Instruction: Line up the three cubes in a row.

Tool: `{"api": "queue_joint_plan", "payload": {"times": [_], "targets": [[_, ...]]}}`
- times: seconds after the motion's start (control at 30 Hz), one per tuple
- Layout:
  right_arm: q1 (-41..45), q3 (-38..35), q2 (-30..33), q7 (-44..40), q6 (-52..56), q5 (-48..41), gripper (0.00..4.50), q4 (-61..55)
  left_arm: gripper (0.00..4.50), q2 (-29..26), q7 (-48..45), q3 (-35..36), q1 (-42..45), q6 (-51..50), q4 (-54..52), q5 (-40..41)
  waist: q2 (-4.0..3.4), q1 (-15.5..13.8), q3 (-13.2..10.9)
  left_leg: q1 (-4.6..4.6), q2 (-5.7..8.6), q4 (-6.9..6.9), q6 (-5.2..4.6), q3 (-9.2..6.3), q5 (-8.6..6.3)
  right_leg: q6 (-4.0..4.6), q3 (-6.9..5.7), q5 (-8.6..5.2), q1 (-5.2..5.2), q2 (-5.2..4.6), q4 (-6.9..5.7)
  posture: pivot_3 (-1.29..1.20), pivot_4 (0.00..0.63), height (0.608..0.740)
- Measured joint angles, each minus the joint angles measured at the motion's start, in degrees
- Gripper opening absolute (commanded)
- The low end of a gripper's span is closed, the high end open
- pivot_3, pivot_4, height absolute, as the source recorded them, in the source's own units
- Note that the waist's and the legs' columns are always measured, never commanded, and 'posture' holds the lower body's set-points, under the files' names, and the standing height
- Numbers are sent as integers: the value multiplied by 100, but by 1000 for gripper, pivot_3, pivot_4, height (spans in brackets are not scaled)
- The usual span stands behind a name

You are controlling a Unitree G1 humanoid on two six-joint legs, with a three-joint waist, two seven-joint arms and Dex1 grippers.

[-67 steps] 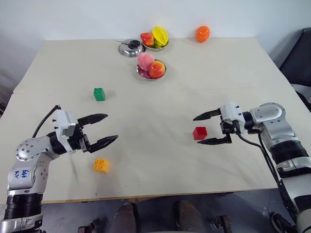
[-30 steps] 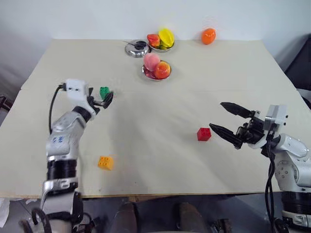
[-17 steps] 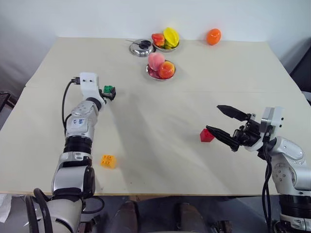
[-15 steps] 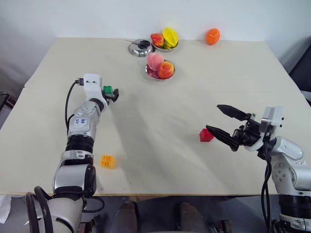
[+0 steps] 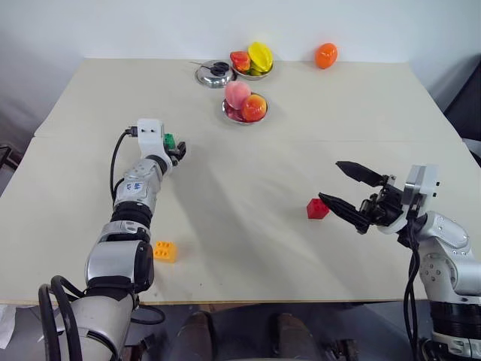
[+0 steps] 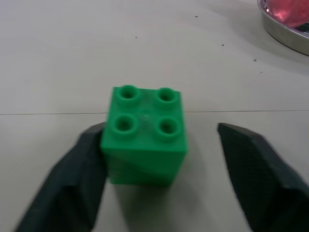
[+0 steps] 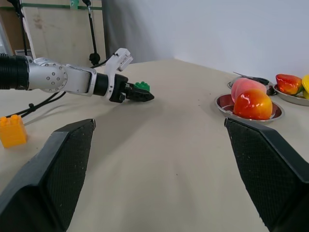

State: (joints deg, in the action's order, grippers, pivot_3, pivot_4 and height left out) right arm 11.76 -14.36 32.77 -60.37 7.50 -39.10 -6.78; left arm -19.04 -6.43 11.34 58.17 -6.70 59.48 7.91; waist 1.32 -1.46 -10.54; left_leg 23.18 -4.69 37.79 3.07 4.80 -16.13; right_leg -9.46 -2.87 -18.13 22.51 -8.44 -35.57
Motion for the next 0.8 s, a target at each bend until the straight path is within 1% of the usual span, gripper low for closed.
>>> {"api": "queue_joint_plan", "payload": {"times": [0.1, 0.13, 0.23, 0.37, 0.43, 0.5, 0.53, 0.6, 0.67, 0.73, 0.8], "targets": [[-4, 0, -14, 34, -12, 13, 4500, -26, 1686, -16, -18, -1, -1, 24, 1, -21, 0, 0, 0, 0, 0, 0, 0, 0, 0, 0, 0, 0, 0, 0, 0, 0, 150, 740], [-35, 0, -25, 52, -17, 12, 4500, -71, 1492, -29, -44, -10, -1, 44, 0, -42, 0, 0, 0, 0, 0, 0, 0, 0, 0, 0, 0, 0, 0, 0, 0, 0, 150, 740], [-171, -1, -36, 78, -23, 11, 4500, -169, 1509, -104, -151, -59, -27, 59, 0, -123, 0, 0, 0, 0, 0, 0, 0, 0, 0, 0, 0, 0, 0, 0, 0, 0, 150, 740], [-303, -3, -36, 82, -33, 11, 4500, -171, 1509, -281, -735, -61, -136, 287, -142, -109, 0, 2, 0, 0, 0, 0, 0, 1, 0, 0, 0, 0, 0, 0, 0, 0, 150, 740], [-366, -11, -34, 76, -34, 9, 4500, -175, 1509, -430, -1380, -30, -274, 393, -385, 53, 0, 3, 0, 0, 0, -1, 0, 2, 0, 0, 0, 0, 1, 0, -1, 0, 150, 740], [-425, -95, 3, 39, -31, 2, 4500, -187, 1509, -632, -2494, -62, -492, 567, -855, 309, 0, 8, 0, 1, -1, -4, 1, 4, 0, 0, 0, 0, 4, 0, 0, 0, 150, 740], [-475, -162, 81, -17, -20, -27, 4500, -216, 1509, -767, -3210, -135, -637, 655, -1210, 471, -1, 10, 0, 2, -1, -7, 1, 9, 0, 0, 1, 0, 8, 0, 0, 0, 150, 740], [-791, -406, 489, -251, -2, -44, 4500, -244, 1509, -1138, -4585, -403, -806, 596, -1966, 736, -1, -4, -1, 2, -1, -14, 0, 12, 0, 1, 0, 0, 8, 0, 3, 0, 150, 740], [-1161, -695, 908, -610, -1, -56, 4500, -267, 1509, -1567, -5640, -735, -901, 284, -2811, 879, -1, -38, -1, 0, 0, -13, -2, 12, -1, 1, 1, 0, 4, 0, 6, 0, 150, 740], [-1433, -975, 1087, -873, -1, -101, 4500, -278, 1509, -1693, -6277, -979, -949, -64, -3519, 1036, -1, -62, -1, -4, -1, -2, -5, 11, -3, 0, 1, 0, -5, 0, 6, 0, 150, 740], [-1729, -1148, 1196, -1158, -23, -135, 4500, -342, 1509, -1647, -6689, -1336, -1046, -523, -4091, 1184, -2, -84, 0, -6, -2, 7, -6, 10, -4, 0, 2, 0, -8, 0, 1, 0, 150, 740]]}}
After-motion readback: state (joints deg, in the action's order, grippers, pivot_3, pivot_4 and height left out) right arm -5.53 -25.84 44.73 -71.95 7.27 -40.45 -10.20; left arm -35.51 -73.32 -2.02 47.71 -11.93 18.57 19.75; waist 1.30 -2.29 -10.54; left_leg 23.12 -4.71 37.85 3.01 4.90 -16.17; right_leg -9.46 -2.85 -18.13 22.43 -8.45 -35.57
